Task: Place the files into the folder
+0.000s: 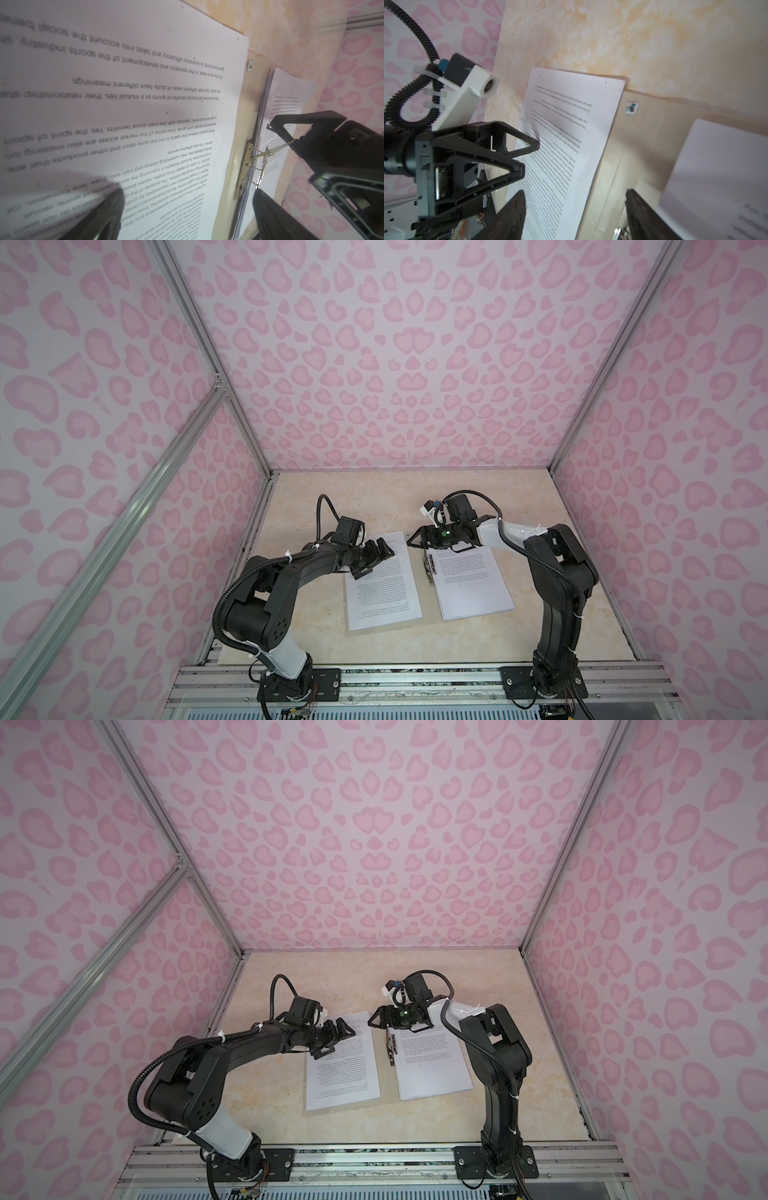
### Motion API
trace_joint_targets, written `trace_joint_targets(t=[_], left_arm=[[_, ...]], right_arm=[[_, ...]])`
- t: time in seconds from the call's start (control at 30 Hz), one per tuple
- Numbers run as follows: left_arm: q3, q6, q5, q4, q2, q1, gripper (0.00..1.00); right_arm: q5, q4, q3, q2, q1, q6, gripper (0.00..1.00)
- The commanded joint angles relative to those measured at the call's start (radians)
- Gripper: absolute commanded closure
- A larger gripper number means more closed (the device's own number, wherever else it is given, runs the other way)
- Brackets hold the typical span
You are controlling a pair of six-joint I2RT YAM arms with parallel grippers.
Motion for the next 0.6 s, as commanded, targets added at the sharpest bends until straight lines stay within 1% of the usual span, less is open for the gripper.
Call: trace_joint_targets(t=[0.0,0.17,0.27,0.33,0.4,0.43,0.5,0.57], left_arm=[[-0.011,-0.012,-0.058,-0.033,-0.011,0.009,0.02],[-0.002,-0.014,-0.054,-0.038,-0.006,0.018,0.02],[-0.004,-0.018,-0.042,-0.027,-0.008,0.022,0.02],[-0.001,-0.015,-0.039,-0.027,-0.011,0.022,0.02],[0.006,-0.009,-0.036,-0.034,-0.017,0.020,0.02],[0.009,-0.005,-0.036,-0.040,-0.021,0.021,0.02],[0.030,0.019,-0.031,-0.057,-0.026,0.015,0.02],[0.075,0.058,-0.047,-0.106,-0.025,-0.006,0.02]], right_arm=[[-0.068,0.060,-0.045,-0.045,0.001,0.053,0.26],[-0.047,0.045,-0.177,-0.227,0.003,0.078,0.26],[-0.053,0.037,-0.275,-0.333,0.011,0.100,0.26],[-0.014,-0.009,-0.319,-0.401,0.022,0.098,0.28],[0.025,-0.010,-0.362,-0.471,0.035,0.112,0.29],[0.066,-0.013,-0.382,-0.503,0.037,0.138,0.30],[0.221,-0.071,-0.391,-0.554,0.045,0.167,0.35],[0.329,-0.093,-0.390,-0.585,0.055,0.224,0.40]])
